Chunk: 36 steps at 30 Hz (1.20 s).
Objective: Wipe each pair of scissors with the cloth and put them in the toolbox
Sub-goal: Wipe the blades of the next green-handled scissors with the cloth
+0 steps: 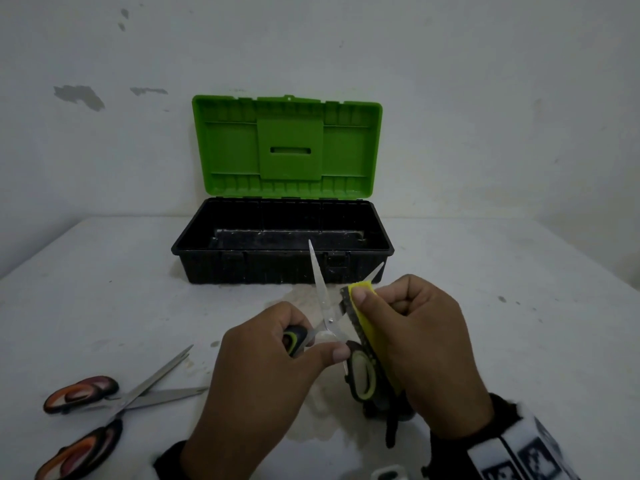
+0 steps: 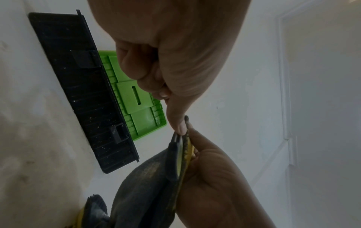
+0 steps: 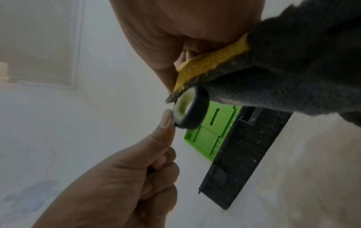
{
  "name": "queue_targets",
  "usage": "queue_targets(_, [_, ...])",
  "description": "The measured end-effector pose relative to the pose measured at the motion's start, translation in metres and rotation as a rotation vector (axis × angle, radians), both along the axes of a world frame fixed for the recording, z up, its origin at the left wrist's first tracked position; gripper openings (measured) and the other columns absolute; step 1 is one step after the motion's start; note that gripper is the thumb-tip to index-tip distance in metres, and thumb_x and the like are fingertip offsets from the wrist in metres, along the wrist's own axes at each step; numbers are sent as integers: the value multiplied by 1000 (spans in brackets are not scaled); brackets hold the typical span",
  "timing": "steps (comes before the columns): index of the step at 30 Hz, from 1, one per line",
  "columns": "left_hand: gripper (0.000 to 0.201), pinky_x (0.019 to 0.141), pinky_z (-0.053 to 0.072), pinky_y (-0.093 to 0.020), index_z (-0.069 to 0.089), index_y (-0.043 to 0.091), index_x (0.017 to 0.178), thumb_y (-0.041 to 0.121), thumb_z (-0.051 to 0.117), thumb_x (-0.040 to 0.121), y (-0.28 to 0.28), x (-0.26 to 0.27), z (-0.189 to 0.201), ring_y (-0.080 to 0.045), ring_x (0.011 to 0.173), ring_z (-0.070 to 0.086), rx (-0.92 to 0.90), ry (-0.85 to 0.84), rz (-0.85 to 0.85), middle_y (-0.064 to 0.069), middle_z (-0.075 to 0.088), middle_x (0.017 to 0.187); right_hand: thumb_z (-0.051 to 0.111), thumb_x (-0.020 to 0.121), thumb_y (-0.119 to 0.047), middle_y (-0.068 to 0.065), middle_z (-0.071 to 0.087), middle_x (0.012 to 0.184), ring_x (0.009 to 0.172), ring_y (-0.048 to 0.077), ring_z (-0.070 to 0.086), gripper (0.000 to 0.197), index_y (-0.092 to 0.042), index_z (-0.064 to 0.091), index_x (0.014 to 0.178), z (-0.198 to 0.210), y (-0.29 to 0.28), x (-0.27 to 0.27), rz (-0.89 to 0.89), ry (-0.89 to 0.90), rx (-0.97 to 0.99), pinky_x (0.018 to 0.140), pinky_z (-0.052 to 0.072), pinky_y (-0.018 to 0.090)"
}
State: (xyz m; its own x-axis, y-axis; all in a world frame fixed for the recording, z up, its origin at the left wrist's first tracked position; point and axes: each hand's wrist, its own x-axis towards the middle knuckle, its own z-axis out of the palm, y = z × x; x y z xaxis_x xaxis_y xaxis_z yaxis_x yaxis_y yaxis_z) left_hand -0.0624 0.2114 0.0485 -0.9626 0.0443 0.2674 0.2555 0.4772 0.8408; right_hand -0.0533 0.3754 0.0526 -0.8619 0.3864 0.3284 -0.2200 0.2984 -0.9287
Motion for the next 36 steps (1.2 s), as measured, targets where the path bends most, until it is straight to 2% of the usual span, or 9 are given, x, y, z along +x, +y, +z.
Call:
queue_targets(7, [40, 45, 37, -12, 56, 25, 61, 51, 86, 55, -2, 1, 1, 0, 48, 46, 10, -2, -5, 17, 54, 55, 81, 78, -35, -2, 70, 62, 54, 6, 63, 25, -18, 66, 68, -2, 5, -5, -49, 15, 3, 51, 50, 18])
queue_targets(11, [41, 45, 39, -14, 57, 25, 62, 54, 84, 54, -4, 1, 1, 0, 51, 47, -3, -15, -13, 18, 56, 58, 81, 80, -28, -7, 69, 58, 50, -1, 60, 21, -16, 66, 69, 1, -1, 1, 48, 1, -3, 48, 44, 11])
queue_targets(16, [41, 44, 37, -14, 58, 24, 61, 52, 85, 52, -4, 1, 1, -3, 46, 42, 6, -19, -27, 13, 51, 52, 80, 79, -35, -2, 68, 59, 54, 6, 60, 26, -17, 65, 67, -3, 10, -6, -29, 36, -27, 54, 49, 21])
queue_targets(19, [40, 43, 34, -16, 58, 25, 61, 53, 85, 50, -6, 0, 2, -4, 46, 42, 9, -25, -31, 13, 53, 52, 81, 80, -29, -8, 65, 54, 49, 2, 58, 25, -16, 64, 66, -1, 3, 0, 39, 24, -26, 50, 45, 14])
queue_targets(20, [40, 43, 34, -16, 58, 25, 61, 53, 85, 50, -7, 0, 2, -4, 46, 42, 7, -31, -33, 13, 54, 53, 81, 80, -28, -8, 66, 54, 49, 4, 60, 25, -16, 64, 66, -2, 3, 0, 42, 23, -32, 49, 46, 16])
queue_targets(24, [39, 43, 36, -16, 59, 28, 64, 54, 85, 49, -7, -1, 1, -4, 46, 41, 13, -36, -65, 9, 53, 52, 81, 78, -37, 7, 69, 61, 61, 35, 67, 28, -20, 64, 64, -5, 14, -8, -42, 36, -114, 59, 59, 46])
queue_targets(28, [43, 44, 39, -17, 60, 32, 67, 62, 78, 43, -7, -2, 1, -6, 46, 41, 24, -27, -75, 1, 55, 58, 81, 79, -33, 3, 69, 60, 57, 19, 66, 26, -21, 64, 64, -3, 7, -1, 26, 14, -91, 57, 56, 39])
queue_targets(32, [37, 45, 39, -17, 60, 31, 66, 52, 86, 49, -4, -1, 0, -6, 45, 40, 8, -34, -79, 3, 52, 53, 82, 73, -49, 15, 68, 64, 65, 46, 66, 34, -20, 65, 67, -6, 15, -6, -36, 10, -175, 62, 57, 60])
queue_targets(36, [42, 45, 39, -17, 60, 33, 69, 60, 80, 44, -2, 0, 0, -6, 45, 40, 20, -36, -84, -4, 54, 58, 81, 77, -46, 12, 70, 65, 66, 43, 68, 29, -23, 66, 67, -7, 12, -2, -5, -1, -170, 65, 58, 59])
